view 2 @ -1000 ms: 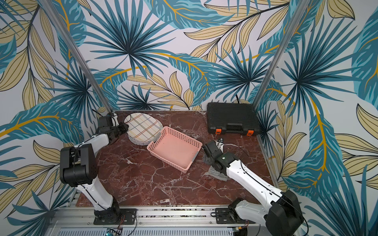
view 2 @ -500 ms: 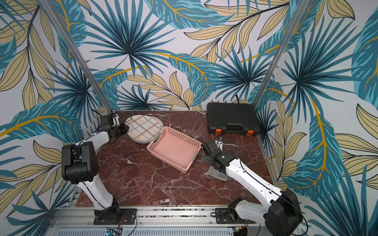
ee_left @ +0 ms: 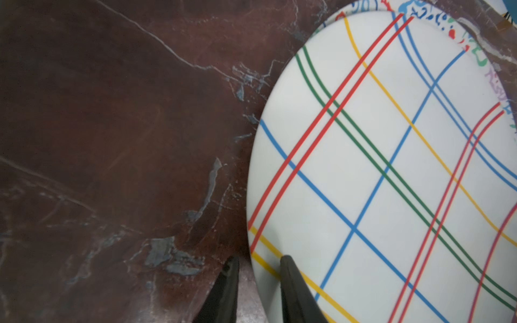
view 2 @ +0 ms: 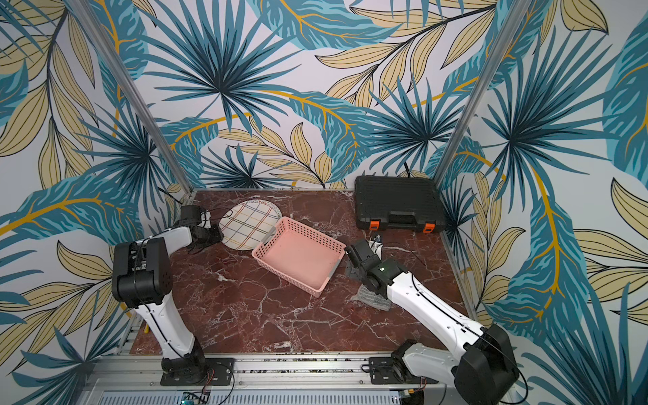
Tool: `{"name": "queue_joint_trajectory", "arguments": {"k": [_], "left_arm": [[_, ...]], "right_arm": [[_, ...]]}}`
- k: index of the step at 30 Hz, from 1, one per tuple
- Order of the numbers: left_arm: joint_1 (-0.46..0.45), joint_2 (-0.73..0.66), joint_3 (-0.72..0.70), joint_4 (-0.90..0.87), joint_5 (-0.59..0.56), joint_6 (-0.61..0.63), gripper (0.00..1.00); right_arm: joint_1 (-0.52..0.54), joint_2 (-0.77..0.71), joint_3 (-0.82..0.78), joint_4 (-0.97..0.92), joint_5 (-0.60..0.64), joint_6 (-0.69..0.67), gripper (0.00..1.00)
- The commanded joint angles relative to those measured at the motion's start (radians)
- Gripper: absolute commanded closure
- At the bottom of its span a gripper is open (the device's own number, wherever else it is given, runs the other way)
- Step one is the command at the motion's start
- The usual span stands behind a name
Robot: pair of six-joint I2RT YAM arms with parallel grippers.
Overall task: Wipe the wet plate dry
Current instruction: Place the plate on the plate, then adjust the bin at the center of the board.
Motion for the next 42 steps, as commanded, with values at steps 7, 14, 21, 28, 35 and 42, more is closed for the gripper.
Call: {"name": "queue_joint_trajectory", "arguments": {"k": [7,14,21,28,35,42], "left_arm": [[0.004,-0.027,-0.022,-0.061,-0.003,0.022,0.58],[0.004,-0.223,-0.089,-0.034,0.034,0.025,0.44],[0.001,-0.472,-0.136,-0.065,0.108,0.060,0.42],[-0.125,-0.504,-0.055,-0.255,0.074,0.265,1.00],[-0.261,-0.394,-0.033,-0.254,-0.078,0.338,1.00],[-0.352,-0.223,0.039,-0.265,-0.114,0.368,1.00]], "right_arm": [[0.014,-0.002,0.011,-0.016,0.018,-0.023,0.06],[0.020,-0.007,0.038,0.012,-0.052,-0.055,0.05],[0.029,0.015,0.066,0.053,-0.227,0.004,0.05],[0.056,0.138,0.063,0.155,-0.345,0.058,0.06],[0.038,0.223,0.063,0.222,-0.345,0.068,0.03],[-0.026,0.252,0.057,0.247,-0.403,0.072,0.01]]}}
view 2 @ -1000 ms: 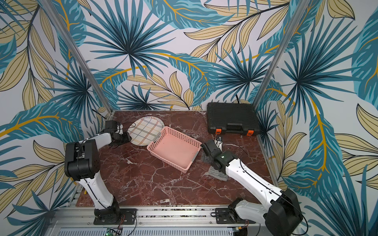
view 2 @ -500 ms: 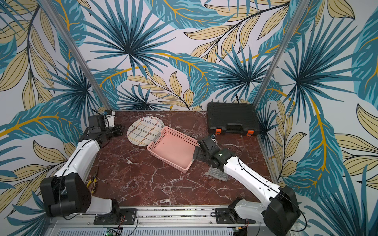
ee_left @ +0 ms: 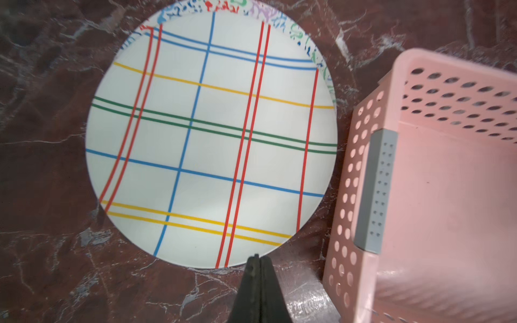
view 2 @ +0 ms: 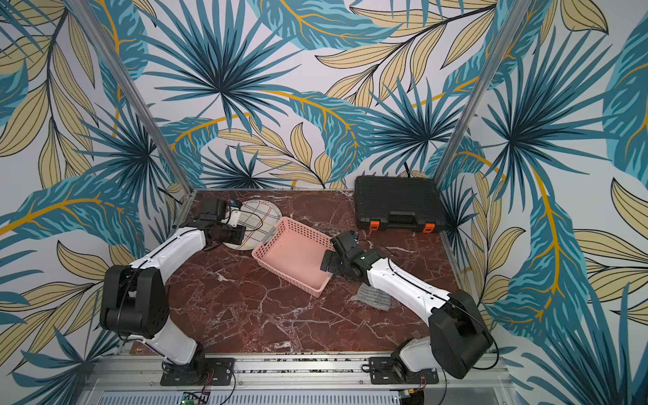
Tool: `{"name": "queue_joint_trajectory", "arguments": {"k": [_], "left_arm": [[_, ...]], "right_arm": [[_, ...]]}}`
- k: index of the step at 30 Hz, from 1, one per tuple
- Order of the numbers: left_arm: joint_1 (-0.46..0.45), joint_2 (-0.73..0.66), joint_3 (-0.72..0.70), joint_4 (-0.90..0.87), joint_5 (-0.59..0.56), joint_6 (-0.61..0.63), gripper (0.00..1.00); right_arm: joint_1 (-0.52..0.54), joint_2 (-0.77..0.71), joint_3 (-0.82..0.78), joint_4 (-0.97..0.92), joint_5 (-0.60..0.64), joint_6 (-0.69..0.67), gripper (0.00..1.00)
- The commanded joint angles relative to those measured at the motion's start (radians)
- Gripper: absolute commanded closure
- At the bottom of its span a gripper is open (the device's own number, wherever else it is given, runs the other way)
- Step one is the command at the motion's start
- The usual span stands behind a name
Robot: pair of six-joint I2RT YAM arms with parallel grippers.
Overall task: Wipe the wet plate dry
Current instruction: Adjust the bin at the center of the board, then reset both arms
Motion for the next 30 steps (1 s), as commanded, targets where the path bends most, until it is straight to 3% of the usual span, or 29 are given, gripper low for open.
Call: {"name": "queue_joint_trajectory", "arguments": {"k": [1,9,16,23,24,26,28,29,30], "left_arm": [[-0.052,0.033,0.050,-0.033,-0.019,0.051,1.00],[-0.150,0.014,-0.055,-0.052,0.144,0.144,1.00],[-0.184,-0.119,-0.237,-0.057,0.352,0.219,1.00],[-0.174,-0.337,-0.339,0.023,0.248,0.208,1.00],[-0.164,-0.388,-0.345,0.036,0.230,0.199,0.92],[-0.135,-0.475,-0.363,0.088,0.204,0.179,0.60],[-0.095,-0.547,-0.403,0.168,0.171,0.152,0.09],[-0.071,-0.581,-0.435,0.237,0.160,0.145,0.01],[-0.051,-0.609,-0.470,0.306,0.133,0.132,0.00]], "right_arm": [[-0.040,0.020,-0.013,0.029,-0.047,0.014,0.01],[-0.108,-0.031,-0.023,0.053,-0.097,-0.016,0.00],[-0.143,-0.142,-0.022,0.004,-0.067,-0.101,0.01],[-0.153,-0.342,-0.062,-0.022,0.093,-0.265,0.01],[-0.153,-0.372,-0.070,-0.027,0.139,-0.291,0.01],[-0.153,-0.417,-0.084,-0.036,0.237,-0.317,0.01],[-0.153,-0.457,-0.110,-0.011,0.311,-0.368,0.01],[-0.153,-0.469,-0.127,0.012,0.339,-0.391,0.01],[-0.153,-0.481,-0.140,0.030,0.370,-0.410,0.01]]}}
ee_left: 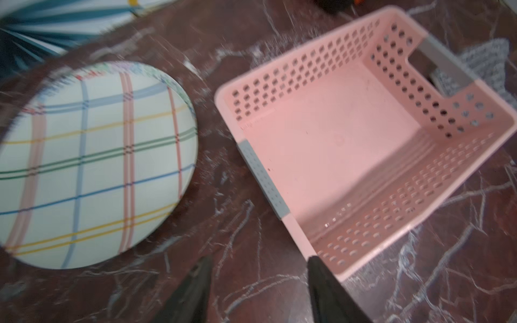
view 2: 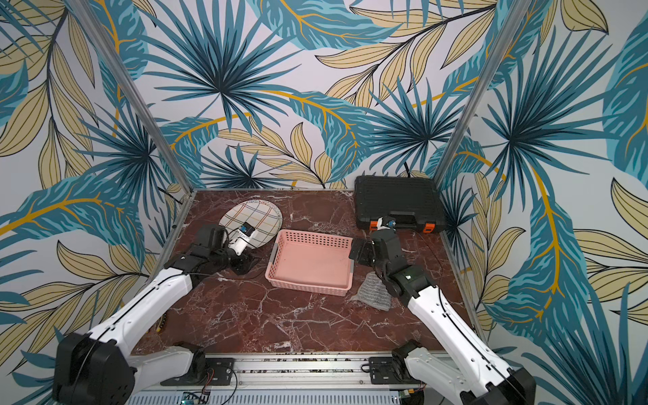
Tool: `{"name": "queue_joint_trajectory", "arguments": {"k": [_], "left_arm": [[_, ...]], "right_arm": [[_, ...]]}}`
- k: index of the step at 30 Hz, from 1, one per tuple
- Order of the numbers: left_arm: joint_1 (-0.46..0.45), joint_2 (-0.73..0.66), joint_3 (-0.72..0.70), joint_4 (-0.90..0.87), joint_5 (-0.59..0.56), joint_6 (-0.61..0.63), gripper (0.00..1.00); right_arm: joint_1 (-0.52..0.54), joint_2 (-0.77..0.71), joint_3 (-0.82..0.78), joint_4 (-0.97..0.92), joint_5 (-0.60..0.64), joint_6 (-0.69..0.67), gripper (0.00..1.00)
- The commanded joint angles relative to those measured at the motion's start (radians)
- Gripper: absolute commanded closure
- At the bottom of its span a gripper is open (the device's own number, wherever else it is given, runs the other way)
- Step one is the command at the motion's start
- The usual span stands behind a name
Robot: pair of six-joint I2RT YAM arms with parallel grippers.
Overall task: Wipe the wet plate dry
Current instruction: Reset both arms
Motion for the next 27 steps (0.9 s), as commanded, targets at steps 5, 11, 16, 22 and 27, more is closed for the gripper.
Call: {"name": "queue_joint_trajectory", "arguments": {"k": [5,11,16,22,27], "left_arm": [[0.082,-0.038,-0.296,0.586,-0.242,-0.044,0.00],[0.106,0.159,-0.468,1.109,-0.325,-0.090,0.00],[0.113,0.340,-0.470,1.282,-0.337,-0.115,0.00],[0.125,0.388,-0.426,1.249,-0.380,-0.144,0.00],[0.127,0.391,-0.410,1.217,-0.427,-0.172,0.00]], "right_arm": [[-0.001,-0.053,-0.115,0.144,0.251,-0.257,0.00],[-0.001,-0.099,-0.264,0.410,0.281,-0.470,0.00],[-0.014,-0.091,-0.432,0.745,0.324,-0.595,0.00],[-0.170,0.089,-0.541,1.036,0.205,-0.577,0.00],[-0.265,0.351,-0.556,1.300,0.044,-0.574,0.00]]}}
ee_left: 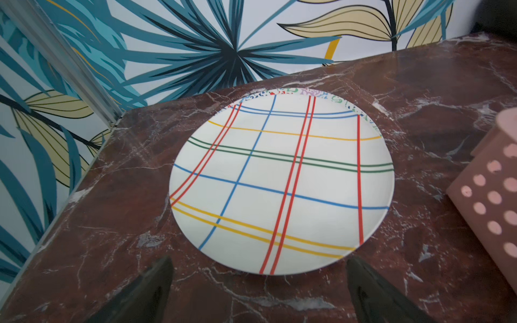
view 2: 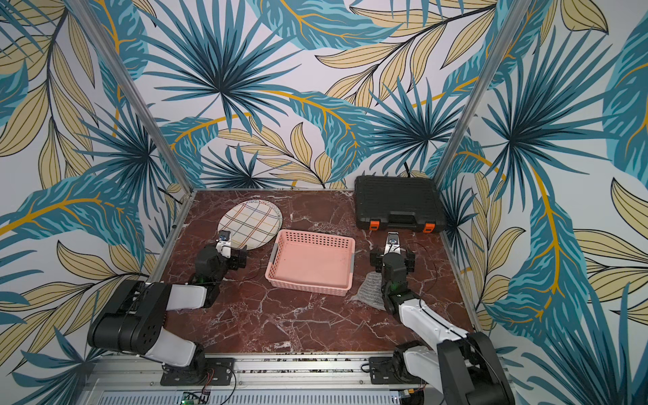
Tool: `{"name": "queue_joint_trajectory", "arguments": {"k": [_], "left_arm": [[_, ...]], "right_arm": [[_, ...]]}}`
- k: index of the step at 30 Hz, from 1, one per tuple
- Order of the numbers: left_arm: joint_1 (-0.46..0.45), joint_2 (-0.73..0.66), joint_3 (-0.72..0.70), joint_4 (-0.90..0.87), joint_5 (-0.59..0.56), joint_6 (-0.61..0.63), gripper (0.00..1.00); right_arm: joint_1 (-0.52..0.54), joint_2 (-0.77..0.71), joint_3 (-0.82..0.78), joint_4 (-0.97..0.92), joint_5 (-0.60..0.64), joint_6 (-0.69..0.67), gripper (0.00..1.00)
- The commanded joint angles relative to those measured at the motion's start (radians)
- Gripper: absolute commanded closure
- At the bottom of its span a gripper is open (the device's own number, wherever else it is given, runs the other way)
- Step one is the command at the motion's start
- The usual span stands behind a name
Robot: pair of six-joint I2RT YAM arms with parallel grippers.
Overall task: Wipe the wet plate dry
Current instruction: Reset both arms
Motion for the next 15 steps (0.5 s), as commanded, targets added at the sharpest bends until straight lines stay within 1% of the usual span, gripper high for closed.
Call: {"name": "queue_joint_trajectory", "arguments": {"k": [1,5,6,8,11,15], "left_arm": [[0.008,-0.011,0.021,0.010,-0.035,-0.024,0.00],[0.007,-0.011,0.021,0.011,-0.035,-0.024,0.00],[0.008,-0.010,0.020,0.012,-0.035,-0.025,0.00],[0.008,-0.010,0.020,0.012,-0.035,-0.024,0.00],[0.008,-0.010,0.021,0.012,-0.036,-0.024,0.00],[0.008,-0.010,0.021,0.010,-0.035,-0.024,0.00]], "right_arm": [[-0.028,0.134,-0.024,0.280,-0.125,-0.025,0.01],[-0.074,0.262,-0.028,0.409,-0.217,-0.013,0.01],[-0.082,0.305,-0.027,0.465,-0.220,-0.012,0.01],[-0.093,0.288,0.010,0.337,-0.240,0.004,0.01],[-0.105,0.293,0.048,0.281,-0.248,0.013,0.01],[-0.108,0.298,0.050,0.286,-0.249,0.015,0.01]]}}
